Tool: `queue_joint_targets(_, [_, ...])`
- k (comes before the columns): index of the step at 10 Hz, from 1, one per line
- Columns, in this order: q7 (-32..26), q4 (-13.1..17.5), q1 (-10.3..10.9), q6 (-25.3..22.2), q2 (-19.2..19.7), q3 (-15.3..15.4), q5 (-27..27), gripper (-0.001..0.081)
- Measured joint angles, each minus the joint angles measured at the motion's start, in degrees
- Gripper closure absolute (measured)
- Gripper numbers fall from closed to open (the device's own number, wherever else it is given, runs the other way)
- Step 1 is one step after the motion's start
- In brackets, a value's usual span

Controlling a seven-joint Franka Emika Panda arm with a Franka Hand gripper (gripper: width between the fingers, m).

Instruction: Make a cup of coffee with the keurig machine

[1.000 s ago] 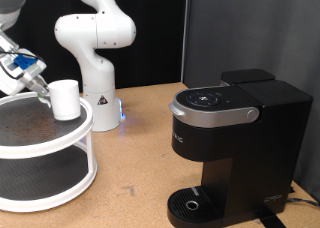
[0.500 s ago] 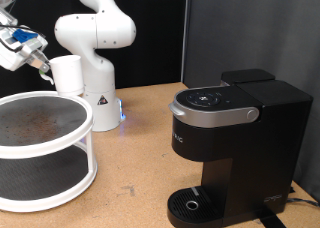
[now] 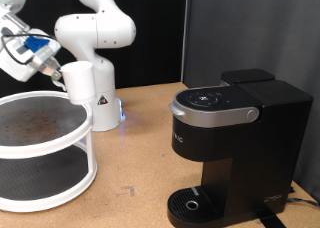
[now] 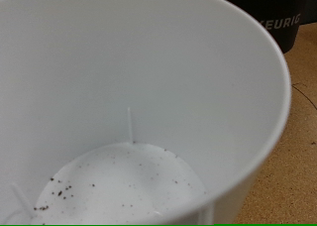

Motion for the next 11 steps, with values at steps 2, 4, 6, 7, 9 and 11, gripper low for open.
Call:
queue_joint_targets(2, [2.69, -1.92, 2.51, 8.21, 1.26, 2.95, 5.75, 0.0734])
queue_joint_targets(4, [2.85, -3.82, 6.21, 18.36, 2.62, 5.27, 13.66, 0.0734])
queue_joint_targets(6, [2.03, -3.84, 10.43, 23.23, 5.02, 6.13, 19.15, 0.0734])
queue_joint_targets(7, [0.57, -3.69, 12.7, 24.6, 6.36, 6.15, 21.97, 0.0734])
queue_joint_targets(9, [-2.46, -3.35, 16.96, 27.42, 9.21, 6.28, 27.22, 0.0734])
queue_joint_targets(11, [-4.2, -2.36, 19.53, 27.87, 12.41, 6.49, 28.71, 0.0734])
